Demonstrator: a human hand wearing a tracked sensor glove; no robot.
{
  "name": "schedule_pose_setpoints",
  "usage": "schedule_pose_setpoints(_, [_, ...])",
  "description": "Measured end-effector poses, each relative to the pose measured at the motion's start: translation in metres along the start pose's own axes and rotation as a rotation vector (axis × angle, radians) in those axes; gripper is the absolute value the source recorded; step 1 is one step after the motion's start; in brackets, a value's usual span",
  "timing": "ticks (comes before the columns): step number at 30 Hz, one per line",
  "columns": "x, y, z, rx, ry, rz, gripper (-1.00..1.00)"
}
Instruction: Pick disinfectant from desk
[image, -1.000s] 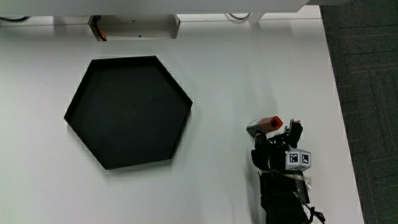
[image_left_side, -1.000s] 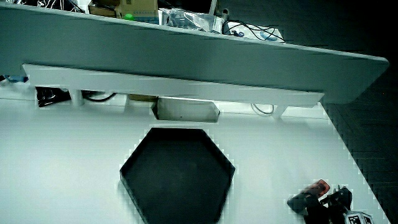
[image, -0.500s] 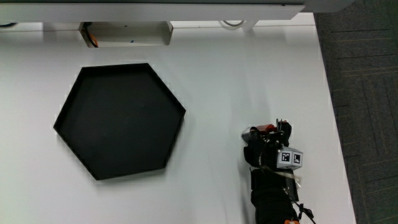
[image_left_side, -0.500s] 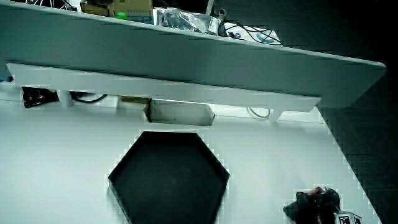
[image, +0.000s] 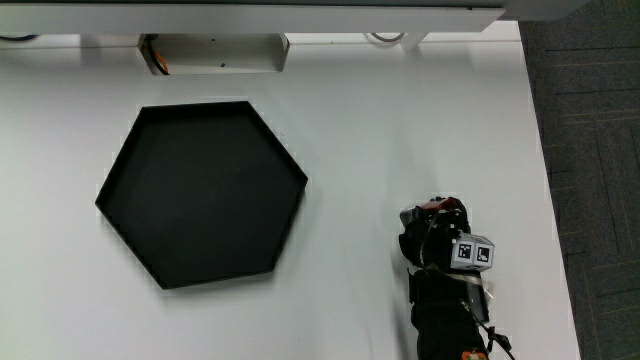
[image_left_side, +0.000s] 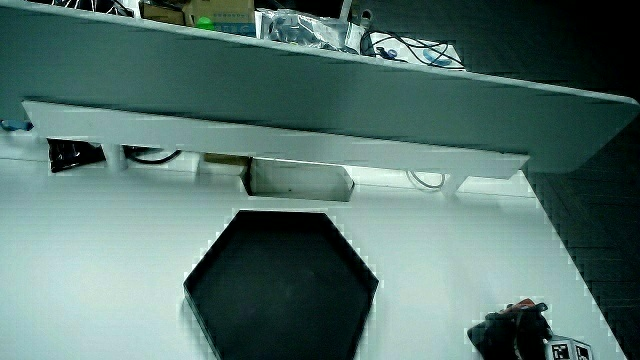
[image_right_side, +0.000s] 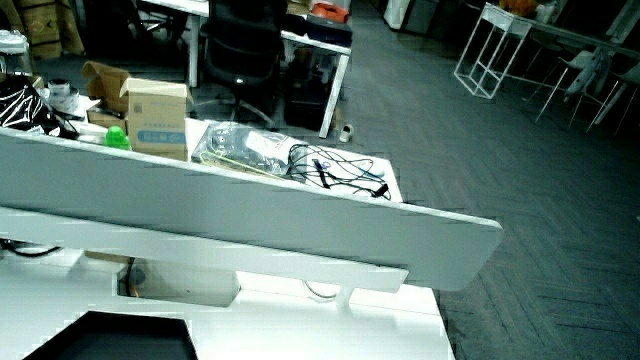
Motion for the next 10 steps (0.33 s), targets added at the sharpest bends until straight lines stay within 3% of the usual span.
schedule_pose_setpoints(1, [0.002,-0.001,0.002,-0.005,0.005,-0.006,1.0])
schedule_pose_setpoints(4, [0.007,-0.002,0.009,0.063,0.009,0.021,1.0])
schedule_pose_setpoints(6, [0.006,0.0,0.017,0.096,-0.002,0.039,1.0])
schedule_pose_setpoints(10, [-0.003,0.008,0.03,0.15,0.032,0.089,1.0])
